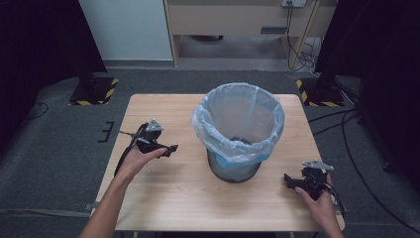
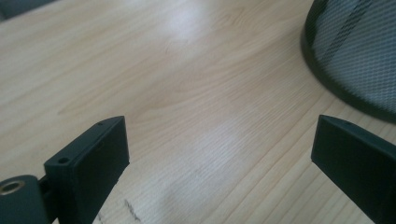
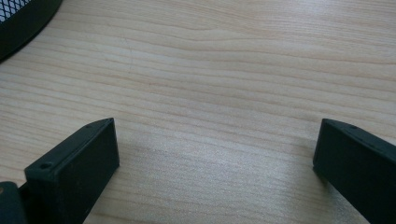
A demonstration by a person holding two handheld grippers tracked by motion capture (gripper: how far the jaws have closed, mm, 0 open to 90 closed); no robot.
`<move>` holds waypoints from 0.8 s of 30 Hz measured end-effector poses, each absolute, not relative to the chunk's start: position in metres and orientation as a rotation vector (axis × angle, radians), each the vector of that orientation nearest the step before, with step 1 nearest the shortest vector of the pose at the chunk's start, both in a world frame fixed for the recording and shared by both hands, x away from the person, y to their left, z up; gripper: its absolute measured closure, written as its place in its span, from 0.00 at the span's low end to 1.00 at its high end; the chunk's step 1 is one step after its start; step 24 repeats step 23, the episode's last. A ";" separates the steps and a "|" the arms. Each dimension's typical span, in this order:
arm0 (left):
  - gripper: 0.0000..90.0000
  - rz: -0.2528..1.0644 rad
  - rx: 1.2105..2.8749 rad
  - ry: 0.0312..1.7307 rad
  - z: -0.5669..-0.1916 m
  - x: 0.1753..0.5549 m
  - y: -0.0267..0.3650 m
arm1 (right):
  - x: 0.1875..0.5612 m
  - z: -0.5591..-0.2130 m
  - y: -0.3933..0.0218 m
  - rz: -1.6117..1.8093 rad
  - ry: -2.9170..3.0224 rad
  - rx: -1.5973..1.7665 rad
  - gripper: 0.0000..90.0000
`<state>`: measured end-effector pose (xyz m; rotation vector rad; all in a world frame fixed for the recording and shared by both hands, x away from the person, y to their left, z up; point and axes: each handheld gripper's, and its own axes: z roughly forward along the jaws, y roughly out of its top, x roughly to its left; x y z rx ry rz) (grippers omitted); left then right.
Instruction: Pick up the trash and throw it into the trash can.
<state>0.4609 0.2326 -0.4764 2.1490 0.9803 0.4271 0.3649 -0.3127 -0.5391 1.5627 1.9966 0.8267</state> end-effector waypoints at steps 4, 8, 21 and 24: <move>0.04 0.419 2.176 1.017 -0.494 0.460 0.233 | 0.365 -0.539 -0.313 0.827 1.996 1.563 0.00; 0.04 0.403 2.188 1.049 -0.512 0.457 0.233 | 0.365 -0.539 -0.313 0.826 1.996 1.563 0.00; 0.02 0.441 2.156 1.075 -0.537 0.447 0.230 | 0.365 -0.539 -0.313 0.828 1.992 1.563 0.00; 0.01 0.442 2.160 1.078 -0.537 0.446 0.228 | 0.365 -0.539 -0.313 0.827 1.993 1.562 0.00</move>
